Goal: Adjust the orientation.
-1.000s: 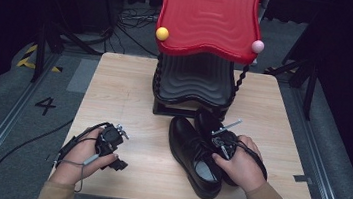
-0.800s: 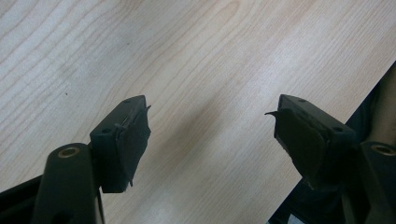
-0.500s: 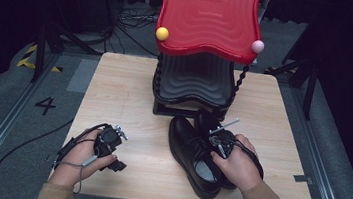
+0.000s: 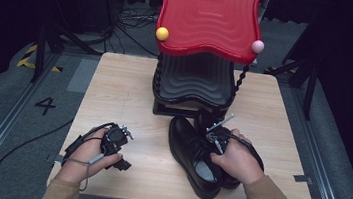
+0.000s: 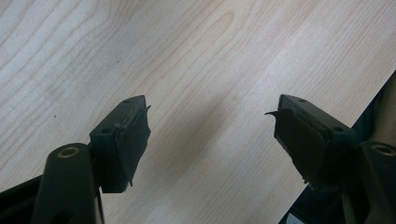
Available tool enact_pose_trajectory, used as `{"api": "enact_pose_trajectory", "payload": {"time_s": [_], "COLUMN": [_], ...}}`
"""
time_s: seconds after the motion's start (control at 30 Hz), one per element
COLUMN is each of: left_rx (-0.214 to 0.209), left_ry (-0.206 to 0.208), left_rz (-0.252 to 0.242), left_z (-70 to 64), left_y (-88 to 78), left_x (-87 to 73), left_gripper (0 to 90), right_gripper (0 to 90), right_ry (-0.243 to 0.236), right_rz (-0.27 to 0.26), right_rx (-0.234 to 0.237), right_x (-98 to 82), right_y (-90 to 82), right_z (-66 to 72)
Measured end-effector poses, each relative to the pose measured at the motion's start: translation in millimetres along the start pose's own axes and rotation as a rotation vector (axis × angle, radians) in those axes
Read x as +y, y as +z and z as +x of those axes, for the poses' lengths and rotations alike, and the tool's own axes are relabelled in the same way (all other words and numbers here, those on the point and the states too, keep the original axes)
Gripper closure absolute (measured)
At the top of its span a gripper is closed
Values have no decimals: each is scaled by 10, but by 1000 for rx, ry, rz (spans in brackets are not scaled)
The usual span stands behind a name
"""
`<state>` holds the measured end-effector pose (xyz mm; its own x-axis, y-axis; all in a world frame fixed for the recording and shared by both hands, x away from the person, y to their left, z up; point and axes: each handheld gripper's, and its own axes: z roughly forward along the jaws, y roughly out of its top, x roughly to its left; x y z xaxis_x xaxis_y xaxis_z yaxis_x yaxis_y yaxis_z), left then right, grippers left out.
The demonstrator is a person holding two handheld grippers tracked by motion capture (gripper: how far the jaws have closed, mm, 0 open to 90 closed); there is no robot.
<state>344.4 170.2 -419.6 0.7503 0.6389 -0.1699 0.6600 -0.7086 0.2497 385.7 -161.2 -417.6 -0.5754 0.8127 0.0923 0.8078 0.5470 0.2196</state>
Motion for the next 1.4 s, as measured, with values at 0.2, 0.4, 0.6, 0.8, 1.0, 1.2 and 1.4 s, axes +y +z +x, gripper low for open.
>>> {"api": "enact_pose_trajectory", "payload": {"time_s": [0.2, 0.4, 0.6, 0.8, 1.0, 1.2, 1.4], "left_rx": [-1, 1, -10, -3, -5, 2, 6], "left_ry": [-2, 2, -1, -7, -11, -12, -16], "left_rz": [-2, -8, -12, -17, -32, -42, -47], "left_z": [22, 17, 32, 51, 60, 75, 73], "left_y": [4, -10, -5, -32, -71, -108, -131], "left_x": [13, 37, 36, 15, -21, -51, -62], "left_gripper": [271, 270, 271, 271, 270, 270, 271], "right_gripper": [725, 728, 738, 795, 808, 813, 811], "right_ry": [17, 19, 21, 35, 49, 46, 44], "right_rz": [17, 36, 42, 50, 51, 59, 73], "right_rx": [-2, -22, -37, -32, -30, 2, 14], "right_x": [23, 57, 68, 92, 127, 123, 92], "right_y": [0, 3, -8, -66, -175, -372, -536], "right_z": [7, 32, 49, 39, 34, 32, 69]}}
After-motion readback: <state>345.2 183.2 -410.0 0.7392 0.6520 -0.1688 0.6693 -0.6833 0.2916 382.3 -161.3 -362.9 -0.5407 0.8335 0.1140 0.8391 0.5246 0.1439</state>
